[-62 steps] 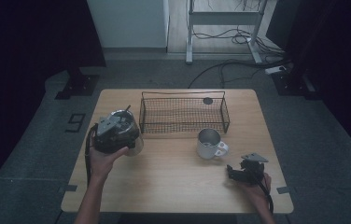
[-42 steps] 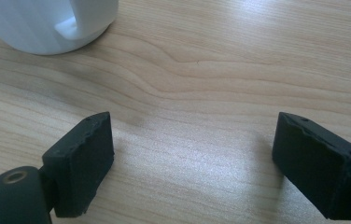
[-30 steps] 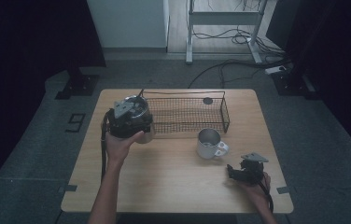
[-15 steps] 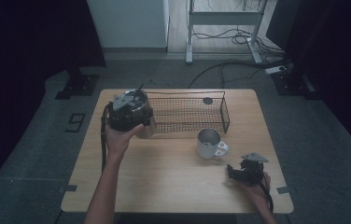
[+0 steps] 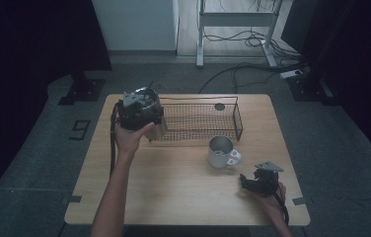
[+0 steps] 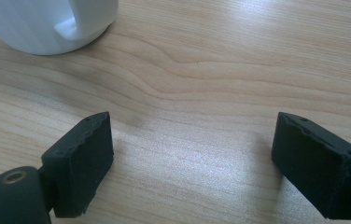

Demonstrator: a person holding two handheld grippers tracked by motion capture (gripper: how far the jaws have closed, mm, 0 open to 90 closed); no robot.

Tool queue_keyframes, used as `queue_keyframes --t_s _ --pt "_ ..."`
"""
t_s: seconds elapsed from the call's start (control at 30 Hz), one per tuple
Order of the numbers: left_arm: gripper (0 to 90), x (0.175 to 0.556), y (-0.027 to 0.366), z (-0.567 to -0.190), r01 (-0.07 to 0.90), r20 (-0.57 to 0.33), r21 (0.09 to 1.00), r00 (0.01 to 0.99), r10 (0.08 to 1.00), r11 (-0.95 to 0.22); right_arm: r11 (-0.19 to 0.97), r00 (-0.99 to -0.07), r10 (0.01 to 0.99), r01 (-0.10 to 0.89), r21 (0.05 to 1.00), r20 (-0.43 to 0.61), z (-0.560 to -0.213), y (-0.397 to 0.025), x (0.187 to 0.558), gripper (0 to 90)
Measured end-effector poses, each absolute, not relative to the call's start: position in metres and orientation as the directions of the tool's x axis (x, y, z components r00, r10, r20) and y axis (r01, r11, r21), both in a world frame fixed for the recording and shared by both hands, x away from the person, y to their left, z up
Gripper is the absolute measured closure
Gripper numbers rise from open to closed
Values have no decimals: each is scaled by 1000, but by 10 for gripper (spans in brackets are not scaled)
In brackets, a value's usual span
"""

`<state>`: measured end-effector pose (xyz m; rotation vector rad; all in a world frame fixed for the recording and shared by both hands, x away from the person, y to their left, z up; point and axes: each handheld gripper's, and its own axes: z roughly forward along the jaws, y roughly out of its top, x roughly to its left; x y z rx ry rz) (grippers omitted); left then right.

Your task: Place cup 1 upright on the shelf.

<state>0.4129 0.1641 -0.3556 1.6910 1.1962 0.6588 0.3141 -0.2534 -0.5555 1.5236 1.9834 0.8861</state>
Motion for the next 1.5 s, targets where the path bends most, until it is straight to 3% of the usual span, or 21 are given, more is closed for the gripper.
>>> queue_keyframes --t_s 1.5 --pt "41 459 127 -358 451 -72 885 373 925 -113 171 -267 964 651 740 12 -555 -254 314 127"
